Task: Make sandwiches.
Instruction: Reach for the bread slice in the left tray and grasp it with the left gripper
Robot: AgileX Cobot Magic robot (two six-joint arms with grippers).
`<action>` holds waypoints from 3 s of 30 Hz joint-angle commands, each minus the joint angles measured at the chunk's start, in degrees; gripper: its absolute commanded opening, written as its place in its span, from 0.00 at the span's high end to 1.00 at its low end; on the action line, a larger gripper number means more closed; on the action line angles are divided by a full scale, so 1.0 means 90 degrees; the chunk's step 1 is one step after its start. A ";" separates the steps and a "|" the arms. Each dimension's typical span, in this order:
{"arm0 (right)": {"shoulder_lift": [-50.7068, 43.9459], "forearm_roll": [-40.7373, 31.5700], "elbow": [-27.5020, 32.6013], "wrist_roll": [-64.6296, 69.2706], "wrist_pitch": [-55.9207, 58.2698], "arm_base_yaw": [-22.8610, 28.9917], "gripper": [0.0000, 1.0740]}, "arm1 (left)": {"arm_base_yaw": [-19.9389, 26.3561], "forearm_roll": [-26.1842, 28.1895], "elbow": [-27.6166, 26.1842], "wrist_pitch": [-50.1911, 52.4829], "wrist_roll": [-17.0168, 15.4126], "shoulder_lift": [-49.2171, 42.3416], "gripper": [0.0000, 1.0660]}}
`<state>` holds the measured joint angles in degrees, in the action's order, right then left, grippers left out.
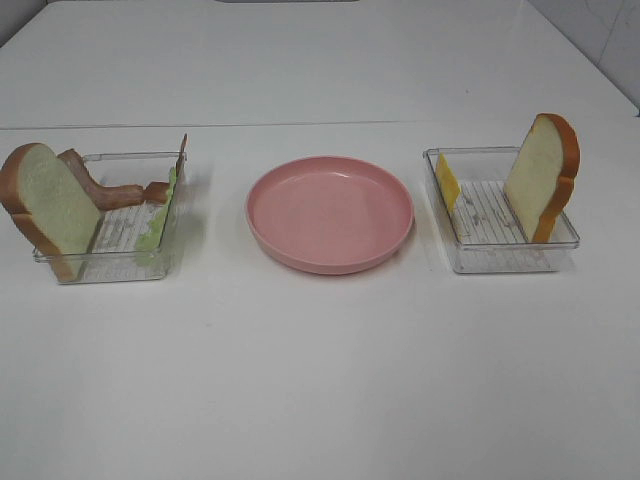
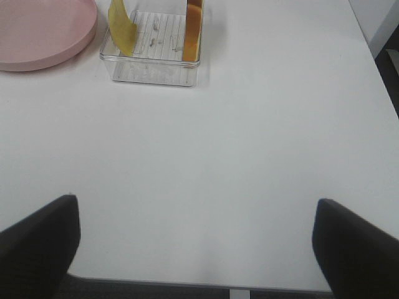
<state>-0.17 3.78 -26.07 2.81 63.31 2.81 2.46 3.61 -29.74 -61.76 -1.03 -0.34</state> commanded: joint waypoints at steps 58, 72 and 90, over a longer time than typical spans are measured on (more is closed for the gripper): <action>-0.0229 -0.0019 -0.0025 0.0045 0.0019 -0.0019 0.08 | -0.0045 -0.0019 -0.2769 0.1331 -0.0274 0.6602 0.15; -0.0229 -0.0019 -0.0025 0.0045 0.0019 -0.0019 0.08 | -0.0045 0.0000 -0.4272 0.1426 -0.0280 0.9613 0.15; -0.0229 -0.0019 -0.0025 0.0045 0.0019 -0.0019 0.08 | -0.0045 0.1038 -0.5596 0.1923 0.0395 1.2210 0.15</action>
<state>-0.17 3.78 -26.07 2.81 63.31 2.81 2.46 10.03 -79.07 -46.12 0.46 107.31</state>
